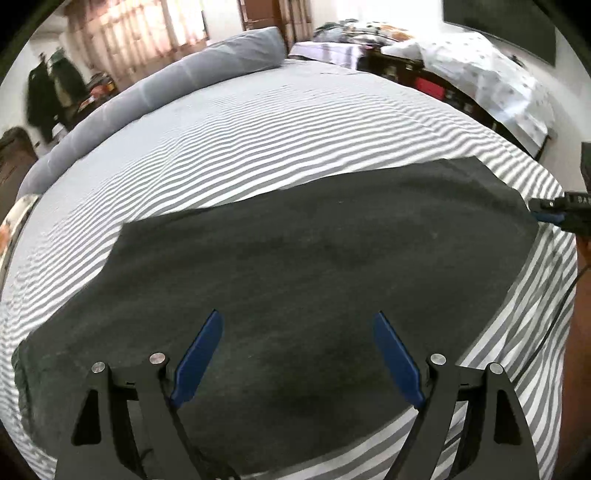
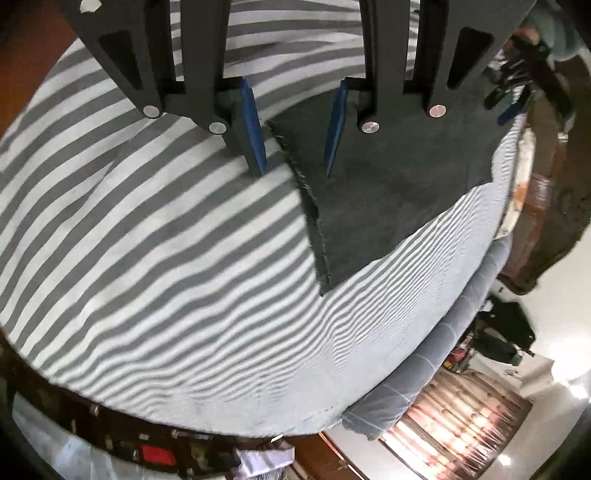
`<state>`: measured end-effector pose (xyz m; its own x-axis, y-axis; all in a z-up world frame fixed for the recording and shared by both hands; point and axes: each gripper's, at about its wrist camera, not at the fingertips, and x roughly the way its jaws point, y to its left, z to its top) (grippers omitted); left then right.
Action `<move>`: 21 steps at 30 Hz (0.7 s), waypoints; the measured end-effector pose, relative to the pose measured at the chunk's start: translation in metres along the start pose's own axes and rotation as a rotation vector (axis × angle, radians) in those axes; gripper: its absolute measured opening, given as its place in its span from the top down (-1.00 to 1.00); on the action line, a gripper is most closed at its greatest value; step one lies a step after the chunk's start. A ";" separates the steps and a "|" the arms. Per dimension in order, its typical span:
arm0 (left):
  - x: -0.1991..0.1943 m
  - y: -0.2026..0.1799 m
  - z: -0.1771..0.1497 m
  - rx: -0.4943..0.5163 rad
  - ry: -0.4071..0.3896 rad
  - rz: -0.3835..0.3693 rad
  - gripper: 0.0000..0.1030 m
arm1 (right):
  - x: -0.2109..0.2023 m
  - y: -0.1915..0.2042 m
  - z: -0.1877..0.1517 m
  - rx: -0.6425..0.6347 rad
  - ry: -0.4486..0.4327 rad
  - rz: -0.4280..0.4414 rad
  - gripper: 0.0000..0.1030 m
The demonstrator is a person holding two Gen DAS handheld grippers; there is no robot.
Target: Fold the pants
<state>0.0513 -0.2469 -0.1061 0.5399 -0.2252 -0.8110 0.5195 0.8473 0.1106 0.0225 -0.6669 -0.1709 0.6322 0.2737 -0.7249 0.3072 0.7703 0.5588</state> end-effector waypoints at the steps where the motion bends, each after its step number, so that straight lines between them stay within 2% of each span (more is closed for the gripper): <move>1: 0.002 -0.007 0.002 0.011 0.001 -0.005 -0.64 | 0.002 -0.002 0.001 0.001 0.005 0.023 0.38; 6: 0.016 -0.024 0.003 0.069 0.020 -0.003 -0.64 | 0.012 -0.005 0.001 -0.037 0.030 0.099 0.37; 11: 0.029 -0.035 -0.005 0.118 0.051 0.016 -0.64 | 0.017 -0.005 -0.016 -0.062 0.069 0.206 0.38; 13: 0.033 -0.036 -0.007 0.120 0.052 0.020 -0.64 | 0.016 -0.007 -0.020 -0.048 0.043 0.215 0.45; 15: 0.033 -0.033 -0.009 0.117 0.056 0.013 -0.64 | 0.019 -0.009 -0.022 0.005 0.031 0.242 0.79; 18: 0.038 -0.028 -0.007 0.096 0.072 -0.011 -0.66 | 0.016 -0.003 -0.025 0.007 -0.004 0.199 0.81; 21: 0.043 -0.025 -0.004 0.074 0.085 -0.030 -0.66 | 0.003 0.001 -0.029 0.051 -0.051 0.196 0.84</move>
<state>0.0590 -0.2757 -0.1460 0.4667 -0.2056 -0.8602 0.5840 0.8021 0.1251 0.0046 -0.6484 -0.1843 0.7182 0.3847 -0.5798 0.2098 0.6748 0.7076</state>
